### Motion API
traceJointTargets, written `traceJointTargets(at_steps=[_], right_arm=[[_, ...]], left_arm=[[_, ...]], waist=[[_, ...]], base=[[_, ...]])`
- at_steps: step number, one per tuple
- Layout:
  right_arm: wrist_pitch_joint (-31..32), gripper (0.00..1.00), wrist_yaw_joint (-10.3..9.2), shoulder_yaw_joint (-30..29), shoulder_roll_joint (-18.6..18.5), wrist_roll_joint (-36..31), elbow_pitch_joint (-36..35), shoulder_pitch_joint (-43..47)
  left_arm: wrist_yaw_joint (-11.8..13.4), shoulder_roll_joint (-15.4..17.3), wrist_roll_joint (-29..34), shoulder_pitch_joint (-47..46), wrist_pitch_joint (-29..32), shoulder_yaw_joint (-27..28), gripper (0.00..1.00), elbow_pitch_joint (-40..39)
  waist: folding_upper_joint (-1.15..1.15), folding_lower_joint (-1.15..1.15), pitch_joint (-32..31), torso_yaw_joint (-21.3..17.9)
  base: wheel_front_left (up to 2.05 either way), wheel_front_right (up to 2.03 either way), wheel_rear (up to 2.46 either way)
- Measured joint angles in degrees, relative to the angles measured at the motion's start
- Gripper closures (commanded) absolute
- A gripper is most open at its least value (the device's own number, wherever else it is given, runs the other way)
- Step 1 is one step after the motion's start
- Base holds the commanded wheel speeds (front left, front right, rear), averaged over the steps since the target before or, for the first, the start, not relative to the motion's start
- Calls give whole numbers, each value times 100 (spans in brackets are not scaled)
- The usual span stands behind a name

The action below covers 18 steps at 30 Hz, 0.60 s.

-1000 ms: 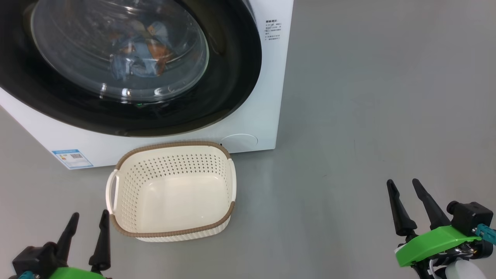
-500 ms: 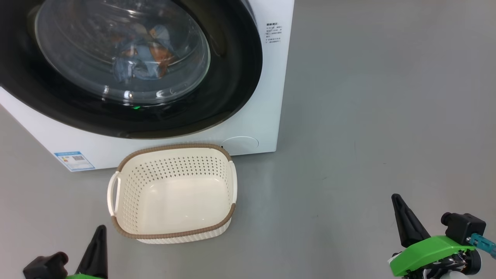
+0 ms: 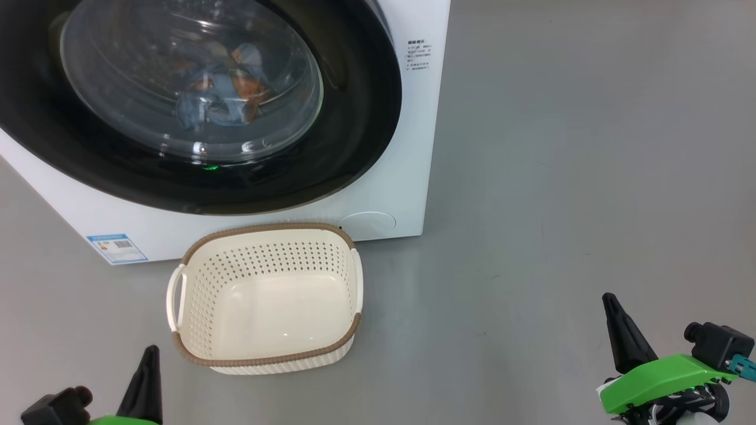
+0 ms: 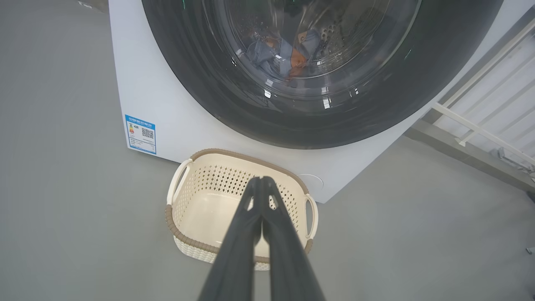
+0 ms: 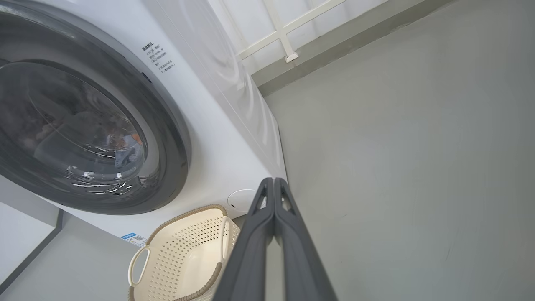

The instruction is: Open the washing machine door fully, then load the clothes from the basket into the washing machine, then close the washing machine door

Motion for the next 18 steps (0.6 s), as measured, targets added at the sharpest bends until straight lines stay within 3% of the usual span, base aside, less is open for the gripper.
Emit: traceJointTargets(at_steps=[18], right_arm=[[304, 100, 0, -119, 109, 983, -125, 1]], left_arm=[[1, -115, -960, -8, 302, 107, 100, -9]], waist=[[0, 0, -101, 28]], base=[[0, 0, 0]])
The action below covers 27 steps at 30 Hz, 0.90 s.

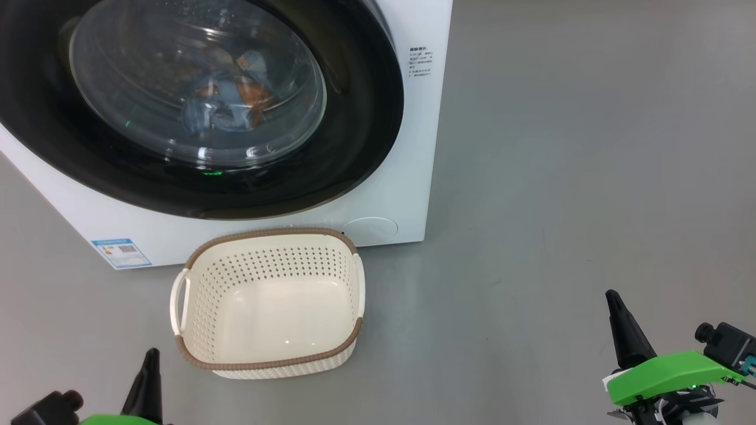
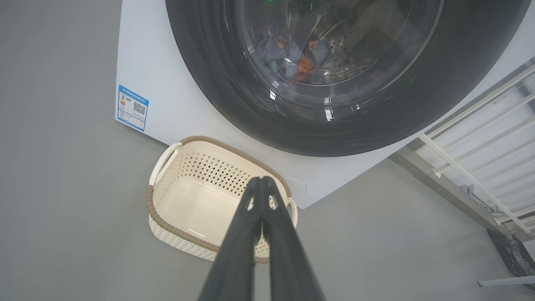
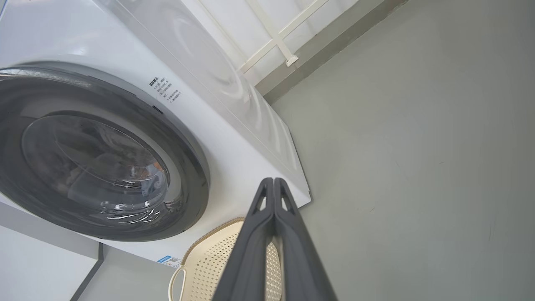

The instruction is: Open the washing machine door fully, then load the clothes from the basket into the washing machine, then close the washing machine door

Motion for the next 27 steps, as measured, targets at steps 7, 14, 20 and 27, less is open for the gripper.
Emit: traceJointTargets(at_steps=[7, 14, 20, 27], right_arm=[[116, 100, 0, -69, 29, 376, -44, 1], [222, 100, 0, -116, 62, 757, -87, 4], [321, 100, -1, -154, 96, 1079, -137, 92], [445, 100, -1, -202, 154, 1459, -182, 110]], left_arm=[[0, -44, -388, -11, 102, 56, 100, -5], [0, -78, -775, -16, 201, 97, 100, -12], [0, -136, -1091, -19, 321, 137, 100, -15], [0, -178, -1473, -24, 423, 188, 100, -26]], waist=[[0, 0, -39, 11], [0, 0, -79, 22], [0, 0, -113, 31], [0, 0, -152, 42]], base=[[0, 0, 0], [0, 0, 0], [0, 0, 0], [0, 0, 0]])
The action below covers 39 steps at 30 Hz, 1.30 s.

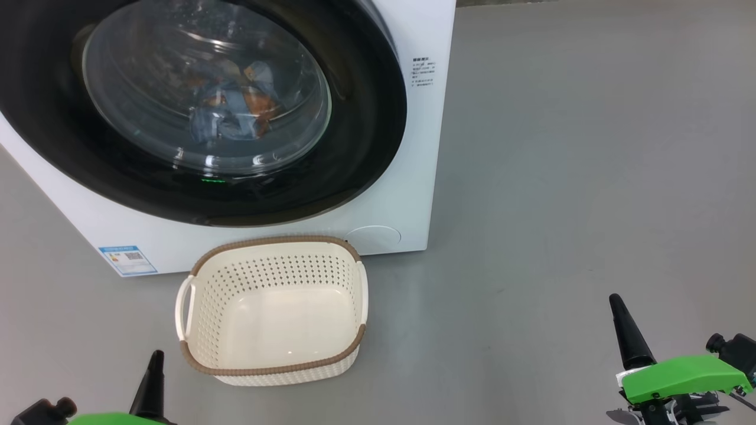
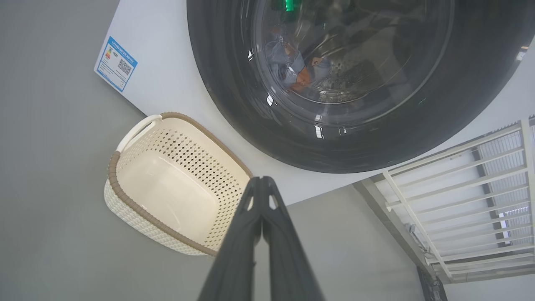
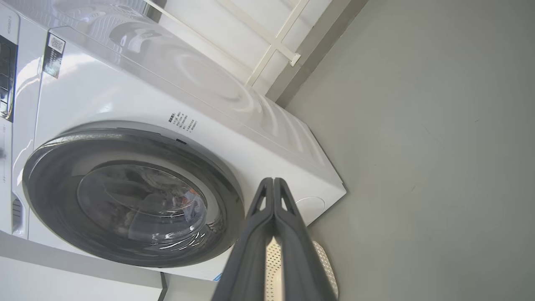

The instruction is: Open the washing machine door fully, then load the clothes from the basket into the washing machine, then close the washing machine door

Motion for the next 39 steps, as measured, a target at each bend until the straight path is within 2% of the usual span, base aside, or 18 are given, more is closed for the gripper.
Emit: traceJointTargets(at_steps=[39], right_arm=[[631, 100, -2, -294, 199, 2097, -254, 15]], left_arm=[[4, -241, -2072, -120, 638, 285, 100, -47]], waist=[[0, 0, -219, 60]], base=[[0, 0, 0]])
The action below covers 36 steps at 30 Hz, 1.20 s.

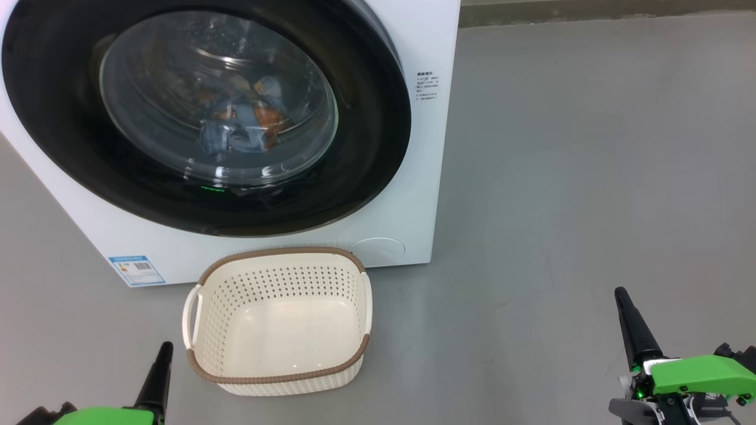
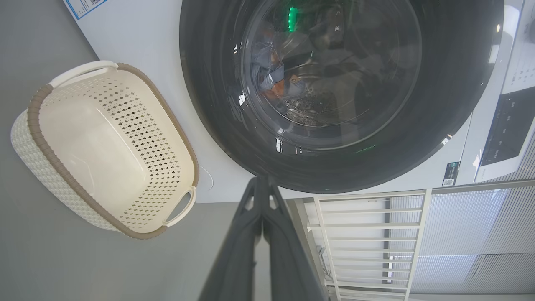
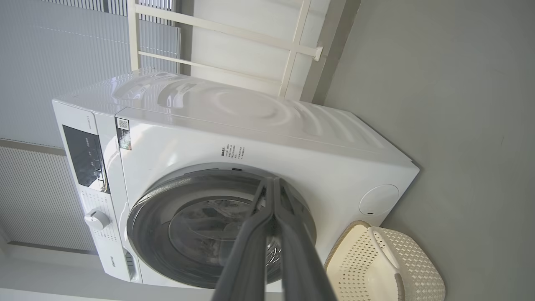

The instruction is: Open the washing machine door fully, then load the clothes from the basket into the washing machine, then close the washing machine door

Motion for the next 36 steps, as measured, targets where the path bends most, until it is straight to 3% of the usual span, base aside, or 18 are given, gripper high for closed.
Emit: traceJointTargets(at_steps=[19, 36], right_arm=[[301, 100, -42, -145, 96, 995, -134, 96], [301, 100, -42, -148, 105, 1033, -138, 96]], left_arm=[[0, -125, -1020, -85, 319, 154, 100, -35], [0, -135, -1028, -89, 342, 164, 100, -35]], waist=[[0, 0, -103, 29], [0, 0, -103, 28]], base=[[0, 0, 0], [0, 0, 0]])
